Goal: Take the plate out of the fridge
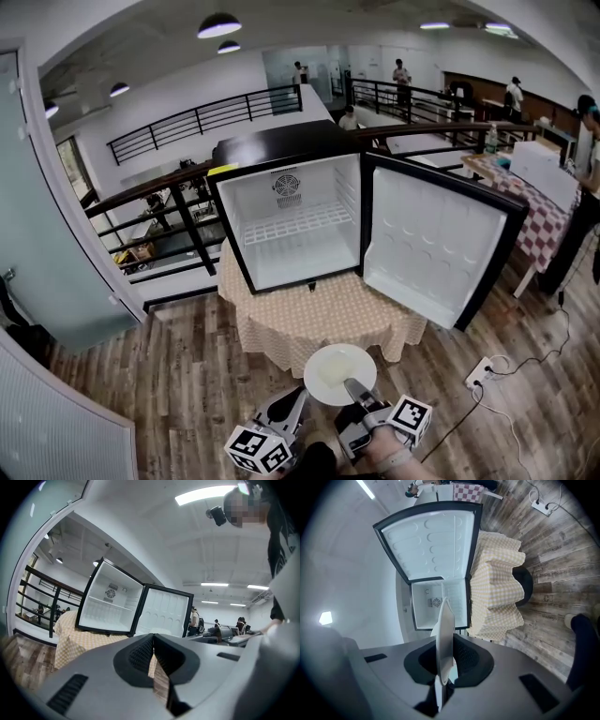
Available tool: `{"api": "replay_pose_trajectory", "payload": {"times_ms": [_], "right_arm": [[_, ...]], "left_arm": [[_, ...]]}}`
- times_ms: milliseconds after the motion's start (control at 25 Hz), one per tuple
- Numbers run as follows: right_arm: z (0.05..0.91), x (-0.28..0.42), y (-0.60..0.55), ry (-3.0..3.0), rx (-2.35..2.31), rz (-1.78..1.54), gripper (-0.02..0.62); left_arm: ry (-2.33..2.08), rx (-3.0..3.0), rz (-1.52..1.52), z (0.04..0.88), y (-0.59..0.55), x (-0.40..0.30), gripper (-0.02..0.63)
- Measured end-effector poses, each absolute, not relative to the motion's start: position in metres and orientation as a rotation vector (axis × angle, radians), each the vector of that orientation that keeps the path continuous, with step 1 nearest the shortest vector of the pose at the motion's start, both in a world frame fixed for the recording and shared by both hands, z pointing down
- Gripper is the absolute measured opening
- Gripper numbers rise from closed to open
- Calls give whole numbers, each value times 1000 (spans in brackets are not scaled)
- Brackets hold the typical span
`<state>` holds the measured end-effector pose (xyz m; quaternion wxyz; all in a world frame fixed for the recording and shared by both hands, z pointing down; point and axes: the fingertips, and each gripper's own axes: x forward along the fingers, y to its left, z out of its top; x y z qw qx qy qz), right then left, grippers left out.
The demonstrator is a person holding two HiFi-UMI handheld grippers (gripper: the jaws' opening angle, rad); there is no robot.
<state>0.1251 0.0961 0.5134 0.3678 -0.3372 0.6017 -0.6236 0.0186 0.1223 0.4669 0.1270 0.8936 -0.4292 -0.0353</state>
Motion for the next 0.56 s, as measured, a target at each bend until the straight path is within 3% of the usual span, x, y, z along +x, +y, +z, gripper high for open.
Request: {"api": "replay_pose_trajectory", "payload": {"times_ms": [560], "right_arm": [[507, 125, 95, 1575, -826, -1633, 46]], "left_arm": [[-1260, 2624, -127, 453, 117, 28, 9]]}}
